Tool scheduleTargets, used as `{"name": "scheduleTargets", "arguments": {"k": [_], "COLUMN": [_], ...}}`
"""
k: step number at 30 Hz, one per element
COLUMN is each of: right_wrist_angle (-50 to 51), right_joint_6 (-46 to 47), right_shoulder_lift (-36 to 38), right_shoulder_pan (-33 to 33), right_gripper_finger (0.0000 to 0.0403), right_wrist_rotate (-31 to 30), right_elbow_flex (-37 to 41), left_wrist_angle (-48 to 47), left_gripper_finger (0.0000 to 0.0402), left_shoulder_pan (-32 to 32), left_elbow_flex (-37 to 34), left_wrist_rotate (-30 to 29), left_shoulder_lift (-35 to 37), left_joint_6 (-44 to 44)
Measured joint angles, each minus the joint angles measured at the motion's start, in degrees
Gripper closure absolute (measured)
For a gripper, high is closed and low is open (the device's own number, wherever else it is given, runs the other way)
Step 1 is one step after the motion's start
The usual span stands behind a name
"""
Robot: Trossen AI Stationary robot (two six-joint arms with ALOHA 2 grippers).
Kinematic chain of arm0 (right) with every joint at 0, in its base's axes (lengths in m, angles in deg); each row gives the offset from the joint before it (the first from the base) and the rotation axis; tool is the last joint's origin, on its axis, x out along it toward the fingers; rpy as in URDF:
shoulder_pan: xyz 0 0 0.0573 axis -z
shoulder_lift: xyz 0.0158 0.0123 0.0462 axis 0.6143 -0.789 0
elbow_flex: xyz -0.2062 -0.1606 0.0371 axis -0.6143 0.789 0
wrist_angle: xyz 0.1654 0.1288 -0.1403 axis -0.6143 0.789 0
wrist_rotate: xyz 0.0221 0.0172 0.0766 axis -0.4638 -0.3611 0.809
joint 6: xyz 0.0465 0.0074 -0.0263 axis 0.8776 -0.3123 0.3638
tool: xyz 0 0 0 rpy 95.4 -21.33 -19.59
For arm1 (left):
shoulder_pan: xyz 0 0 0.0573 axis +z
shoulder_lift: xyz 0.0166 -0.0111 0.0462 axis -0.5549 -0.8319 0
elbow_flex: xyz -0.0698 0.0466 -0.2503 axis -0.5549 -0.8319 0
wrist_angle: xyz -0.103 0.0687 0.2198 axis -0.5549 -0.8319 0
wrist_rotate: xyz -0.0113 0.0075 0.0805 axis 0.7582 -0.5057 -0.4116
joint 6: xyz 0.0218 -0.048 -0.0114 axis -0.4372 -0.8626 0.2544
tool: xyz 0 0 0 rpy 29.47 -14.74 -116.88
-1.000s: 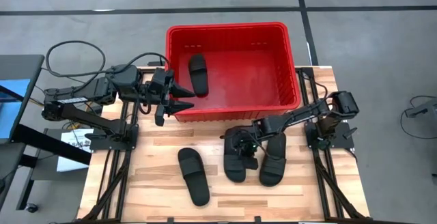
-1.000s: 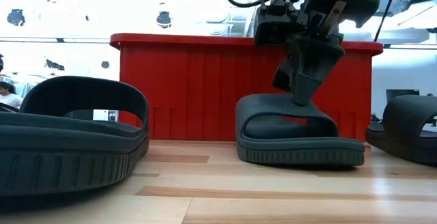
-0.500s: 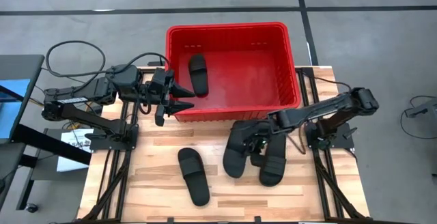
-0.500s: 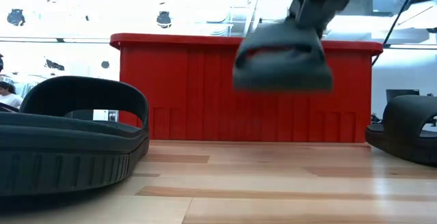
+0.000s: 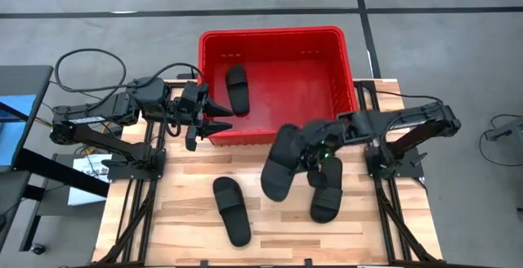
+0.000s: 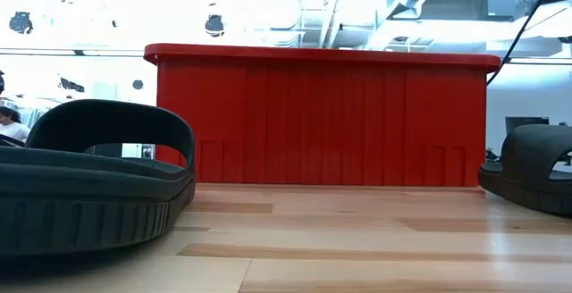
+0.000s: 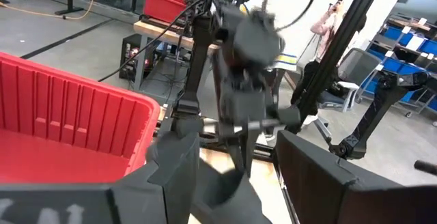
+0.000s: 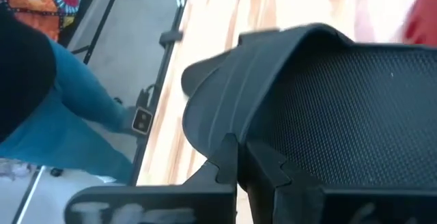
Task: Pick and place slides into bin
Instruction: Put the black slides into the red bin
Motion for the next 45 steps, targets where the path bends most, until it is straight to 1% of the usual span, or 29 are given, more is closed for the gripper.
{"name": "scheduleTargets", "arguments": {"k": [5,8,11,13,15,18,22,26,27,29,31,35,37,45], "right_wrist_angle": [6.95,12.26,16.46,20.4,22.28,26.44,29.59,31.44,31.33,28.51,28.26,26.77,23.17,14.63], "right_joint_6": [-1.63,-5.31,-7.89,-10.3,-12.63,-16.82,-21.57,-24.6,-24.98,-25.14,-25.22,-26.92,-27.25,-28.81], "right_shoulder_lift": [0.0,-0.04,-2.29,-5.01,-8.15,-13.7,-21.19,-28.03,-29.66,-30.66,-32.38,-36.04,-37.56,-42.67], "right_shoulder_pan": [4.49,8.5,13.23,16.36,18.87,22.23,26.23,30.21,31.06,32.54,33.73,35.03,35.13,35.06], "right_gripper_finger": [0.0403,0.0403,0.0403,0.0402,0.0402,0.0402,0.0402,0.0402,0.0402,0.0402,0.0402,0.0402,0.0402,0.0402], "right_wrist_rotate": [0.46,0.48,1.14,1.79,1.81,2.01,5.79,10.09,10.9,13.19,14.58,14.99,15.47,15.0], "right_elbow_flex": [-9.96,-16.32,-22.41,-26.35,-30.67,-36.96,-45.14,-53.46,-54.48,-52.9,-53.13,-54.18,-54.09,-54.28], "left_wrist_angle": [0.05,0.54,2.26,3.64,4.3,4.8,5.01,4.69,4.82,4.77,4.37,3.33,2.77,0.5], "left_gripper_finger": [0.0215,0.0215,0.0215,0.0215,0.0215,0.0215,0.0215,0.0215,0.0215,0.0215,0.0215,0.0215,0.0215,0.0215], "left_shoulder_pan": [0.0,0.0,0.0,0.0,0.02,0.04,0.04,0.04,0.04,0.04,0.04,0.04,0.04,0.04], "left_elbow_flex": [0.0,-0.02,-0.02,-0.02,-0.05,-0.07,-0.07,-0.07,-0.07,-0.07,-0.07,-0.06,-0.04,-0.04], "left_wrist_rotate": [0.0,-0.02,-0.41,-1.42,-2.8,-6.75,-11.65,-13.12,-13.14,-13.11,-13.16,-13.22,-13.22,-13.22], "left_shoulder_lift": [0.0,0.0,0.0,0.07,0.62,2.05,4.76,7.52,8.11,9.27,10.35,11.82,12.52,12.83], "left_joint_6": [0.02,0.86,2.41,3.67,5.04,7.07,9.01,11.15,11.76,12.76,13.38,13.71,13.82,14.58]}}
